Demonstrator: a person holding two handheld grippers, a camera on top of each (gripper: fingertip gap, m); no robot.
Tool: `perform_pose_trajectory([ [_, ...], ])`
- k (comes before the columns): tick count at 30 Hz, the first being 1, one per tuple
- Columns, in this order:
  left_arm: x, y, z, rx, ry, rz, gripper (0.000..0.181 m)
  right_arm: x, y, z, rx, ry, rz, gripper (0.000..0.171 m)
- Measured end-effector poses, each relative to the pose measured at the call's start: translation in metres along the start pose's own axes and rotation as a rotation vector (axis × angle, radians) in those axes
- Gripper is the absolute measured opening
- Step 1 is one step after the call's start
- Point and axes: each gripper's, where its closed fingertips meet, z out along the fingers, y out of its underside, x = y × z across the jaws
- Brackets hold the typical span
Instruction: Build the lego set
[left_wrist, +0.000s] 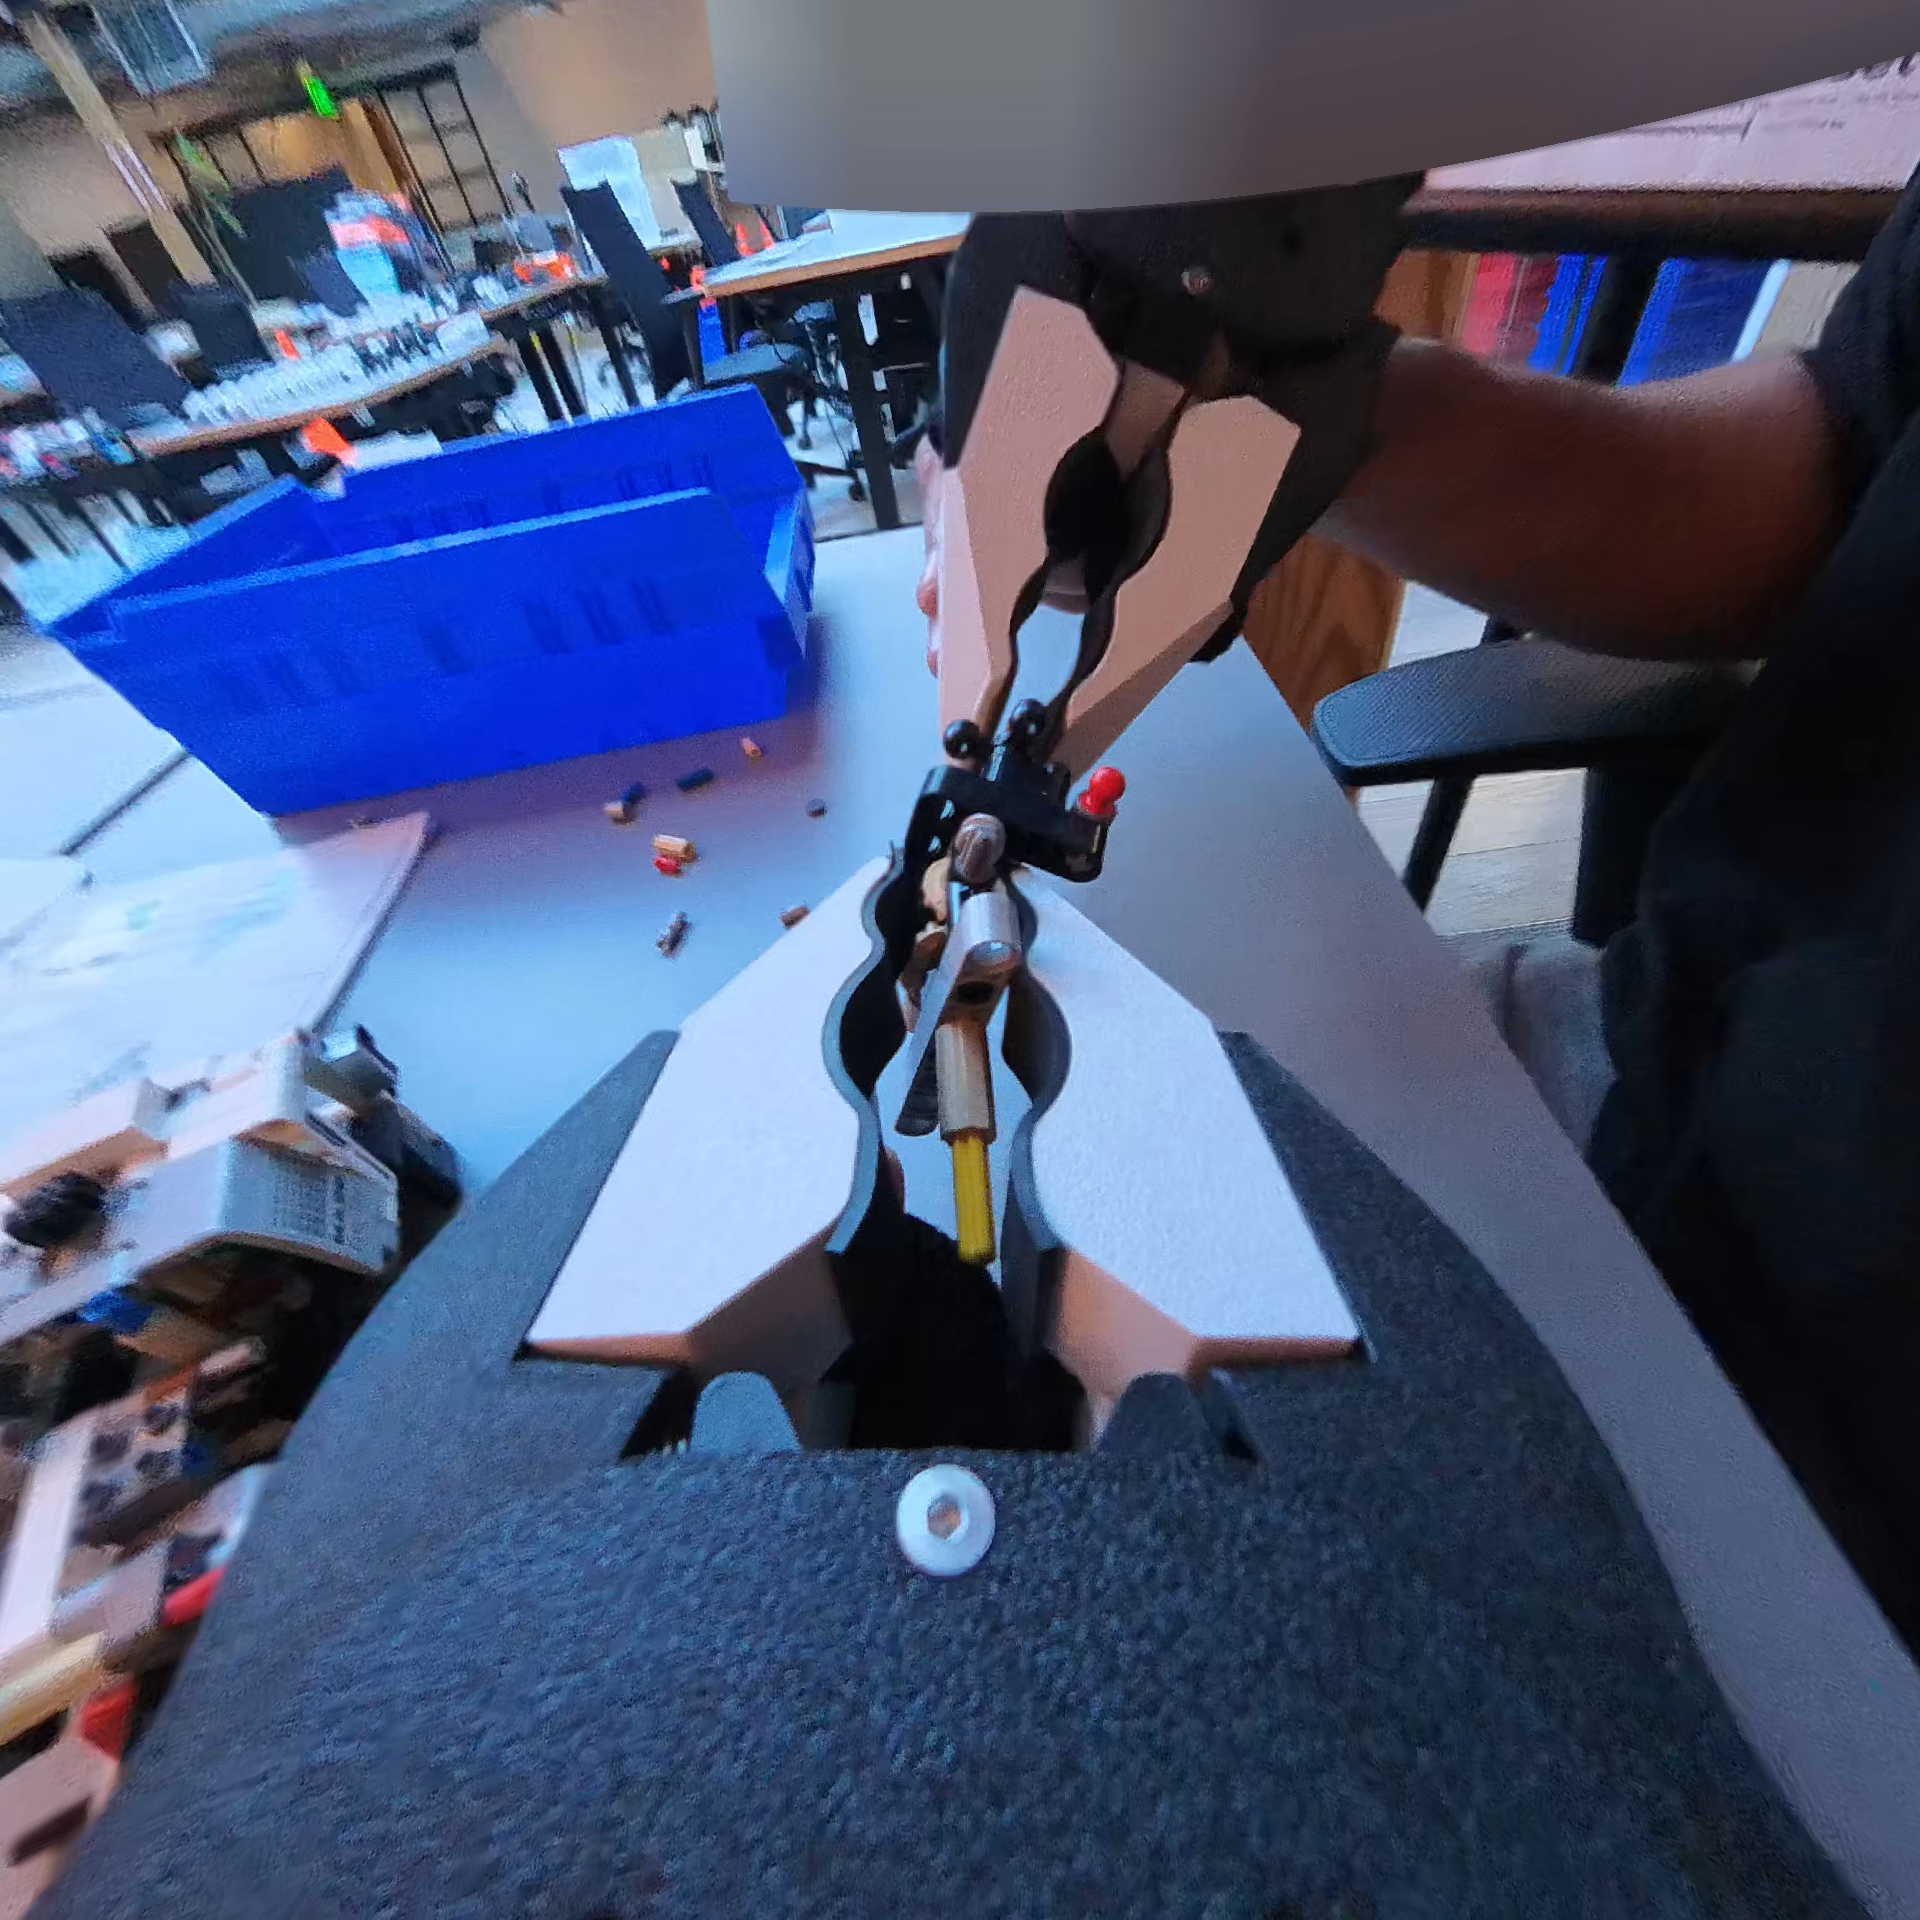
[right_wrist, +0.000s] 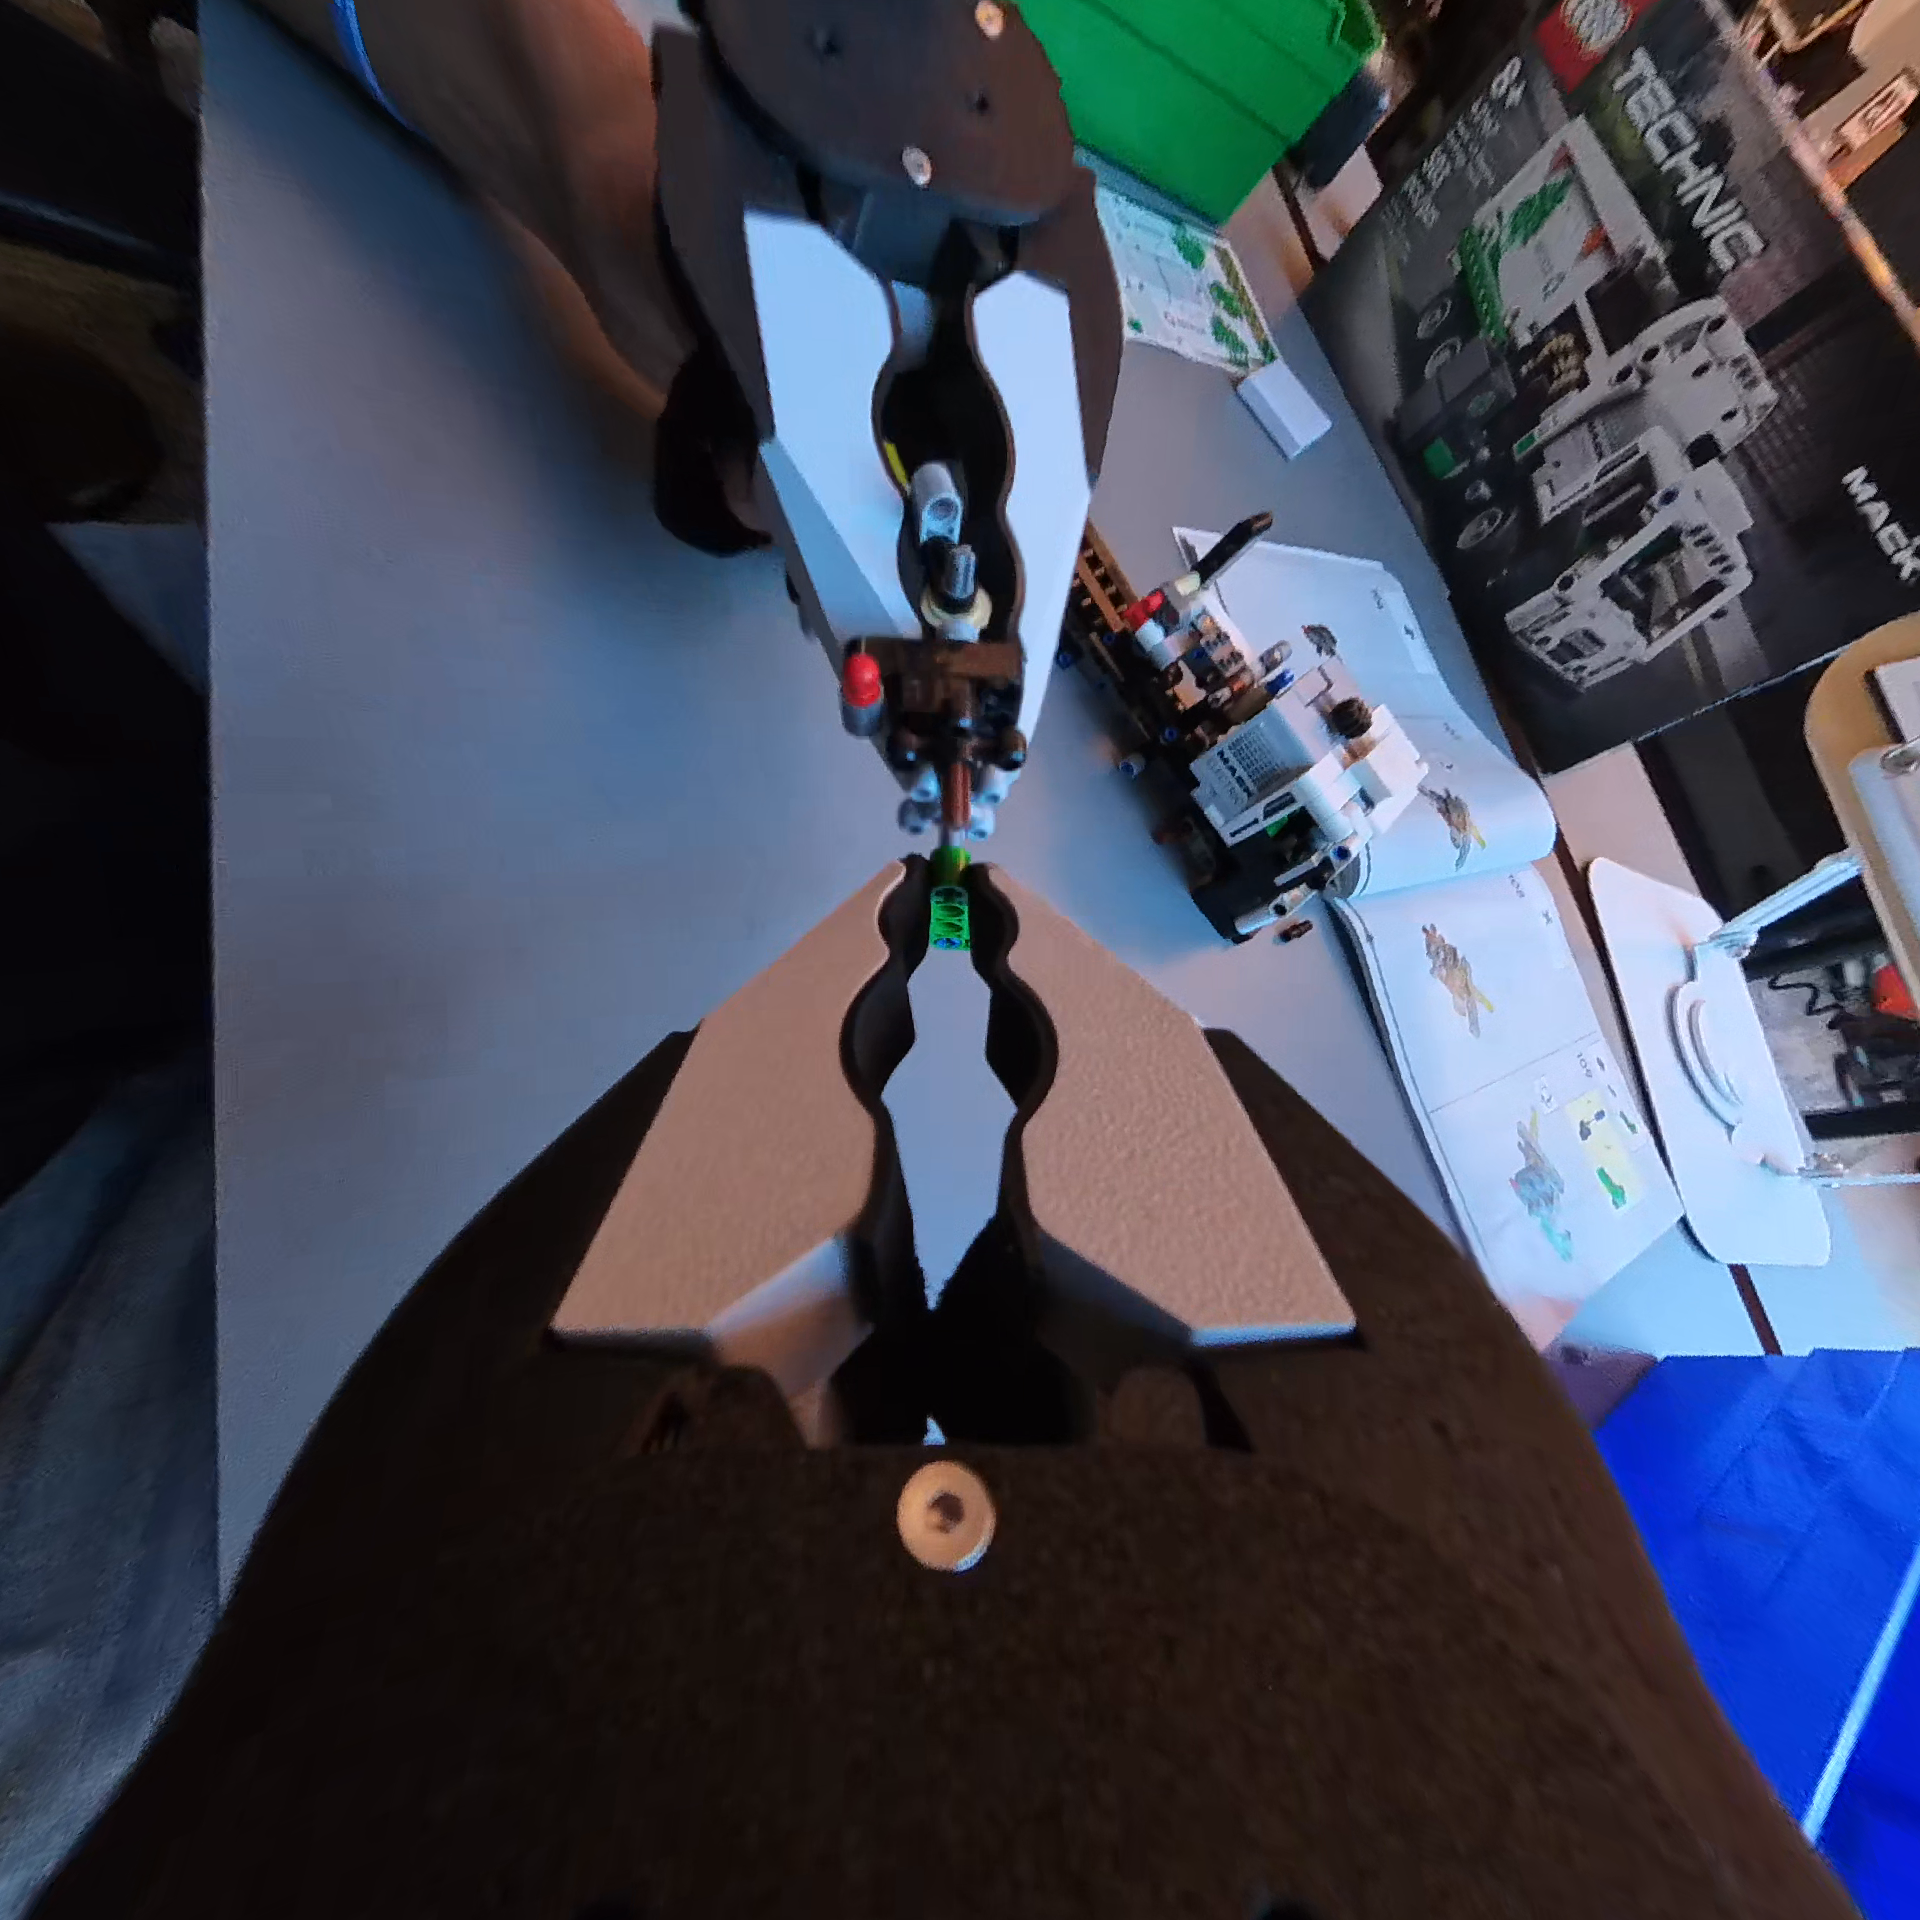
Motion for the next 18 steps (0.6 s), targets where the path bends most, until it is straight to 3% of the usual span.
perform_pose_trajectory([
  [5,0.0031,-0.0065,-0.0006,0.025,-0.046,0.160,0.011,-0.0021,-0.0051,-0.0043,0.033,0.007,-0.017,0.006],
  [18,0.0016,-0.0034,0.0015,-0.023,-0.142,0.280,0.011,-0.0003,0.0004,-0.0007,0.063,0.121,-0.100,0.006],
])
